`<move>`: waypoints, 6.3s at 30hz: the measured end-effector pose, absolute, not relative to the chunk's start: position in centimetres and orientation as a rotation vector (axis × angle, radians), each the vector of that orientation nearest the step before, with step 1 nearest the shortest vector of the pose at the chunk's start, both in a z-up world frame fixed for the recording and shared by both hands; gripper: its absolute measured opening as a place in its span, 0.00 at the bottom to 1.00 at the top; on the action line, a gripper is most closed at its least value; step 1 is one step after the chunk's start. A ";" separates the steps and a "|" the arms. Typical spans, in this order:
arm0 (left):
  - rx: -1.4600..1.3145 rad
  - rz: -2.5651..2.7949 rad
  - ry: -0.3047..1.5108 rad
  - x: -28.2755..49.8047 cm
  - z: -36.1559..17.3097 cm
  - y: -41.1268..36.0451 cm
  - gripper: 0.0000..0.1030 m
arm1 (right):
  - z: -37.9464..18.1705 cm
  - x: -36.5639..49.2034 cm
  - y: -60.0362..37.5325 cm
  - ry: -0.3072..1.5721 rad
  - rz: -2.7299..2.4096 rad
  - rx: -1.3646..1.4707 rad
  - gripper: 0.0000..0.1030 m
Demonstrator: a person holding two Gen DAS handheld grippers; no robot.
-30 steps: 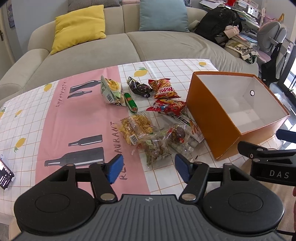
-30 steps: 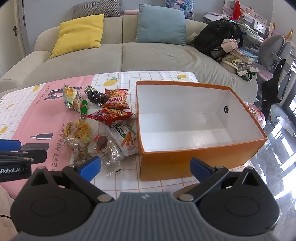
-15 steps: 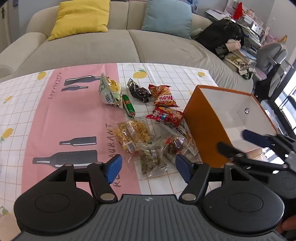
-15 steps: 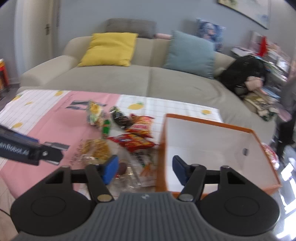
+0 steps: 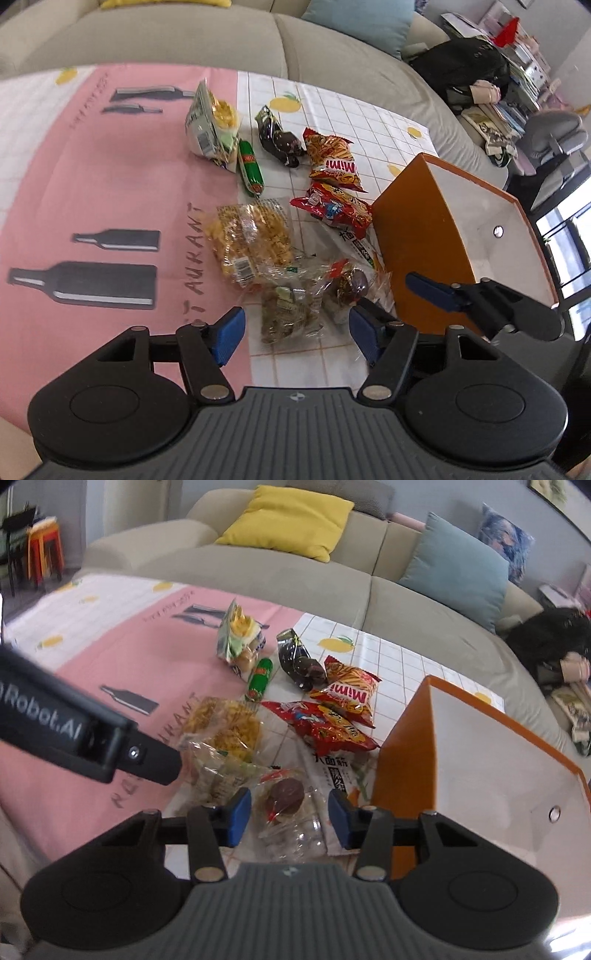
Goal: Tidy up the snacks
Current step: 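Grasp the clear nut bag with the left tool while the right tool grasps the chocolate packet, then carry both packets over the orange box and lower them inside, then open both tools to release the packets and withdraw from the box, then grasp the yellow cracker bag with the left tool while the right tool grasps the red Mimi bag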
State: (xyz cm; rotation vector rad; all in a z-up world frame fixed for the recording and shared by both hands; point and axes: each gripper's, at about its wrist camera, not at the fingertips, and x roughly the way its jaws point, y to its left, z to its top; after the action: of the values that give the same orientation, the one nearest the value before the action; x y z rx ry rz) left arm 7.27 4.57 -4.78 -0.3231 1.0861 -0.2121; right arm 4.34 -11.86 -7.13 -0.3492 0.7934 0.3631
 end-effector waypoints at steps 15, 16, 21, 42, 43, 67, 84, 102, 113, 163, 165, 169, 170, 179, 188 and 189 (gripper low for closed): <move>-0.366 -0.149 1.215 10.8 -9.5 3.5 0.73 | -10.3 7.3 -11.5 0.761 0.451 -0.398 0.51; -0.364 -0.139 1.225 10.9 -9.7 3.5 0.73 | -10.4 7.5 -11.6 0.762 0.460 -0.393 0.57; -0.409 -0.112 1.244 11.2 -10.6 3.9 0.73 | -11.0 7.5 -11.5 0.770 0.451 -0.406 0.62; -0.425 -0.088 1.229 9.5 -9.8 5.0 0.36 | -11.2 7.3 -10.9 0.778 0.459 -0.428 0.39; -0.427 -0.086 1.221 9.3 -9.6 5.2 0.36 | -11.0 7.2 -11.0 0.777 0.461 -0.421 0.39; -0.444 -0.138 1.053 6.8 -1.4 5.5 0.33 | -1.1 6.6 -15.2 0.790 0.476 -0.046 0.38; -0.256 -0.520 1.017 10.0 5.1 -7.1 0.33 | 4.1 8.4 -26.1 0.900 0.252 -0.068 0.38; -0.006 -0.666 1.315 15.9 -2.2 -17.6 0.33 | -4.1 13.1 -33.0 1.240 0.181 -0.132 0.38; 0.175 -0.712 1.432 16.6 -5.8 -20.3 0.32 | -8.2 15.2 -33.2 1.356 0.247 -0.188 0.38; -0.003 -0.428 1.010 9.6 2.9 -5.7 0.57 | 0.7 6.6 -25.3 0.867 0.083 -0.028 0.71; -0.021 -0.387 0.991 9.1 2.8 -4.2 0.57 | 0.9 5.8 -23.9 0.827 0.085 -0.029 0.71; -0.084 -0.322 0.974 8.2 2.3 -1.2 0.57 | 0.8 4.7 -21.1 0.769 0.088 -0.056 0.71; -0.098 -0.312 0.977 8.1 2.0 -0.5 0.57 | 0.7 4.4 -20.4 0.757 0.084 -0.069 0.71; -0.189 -0.233 1.021 7.1 -1.0 4.1 0.57 | -1.7 3.6 -14.7 0.750 0.190 -0.163 0.62; -0.251 -0.183 1.075 7.3 -4.2 6.2 0.64 | -4.3 4.2 -12.3 0.779 0.231 -0.233 0.55; -0.261 -0.181 1.078 7.5 -4.4 6.2 0.67 | -4.5 4.4 -12.2 0.784 0.233 -0.239 0.55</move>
State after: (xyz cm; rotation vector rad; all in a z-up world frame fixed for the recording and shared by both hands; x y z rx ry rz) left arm 7.46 6.25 -4.42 -0.2614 1.0781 -0.1813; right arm 4.37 -12.21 -4.54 -0.2387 0.7837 0.2335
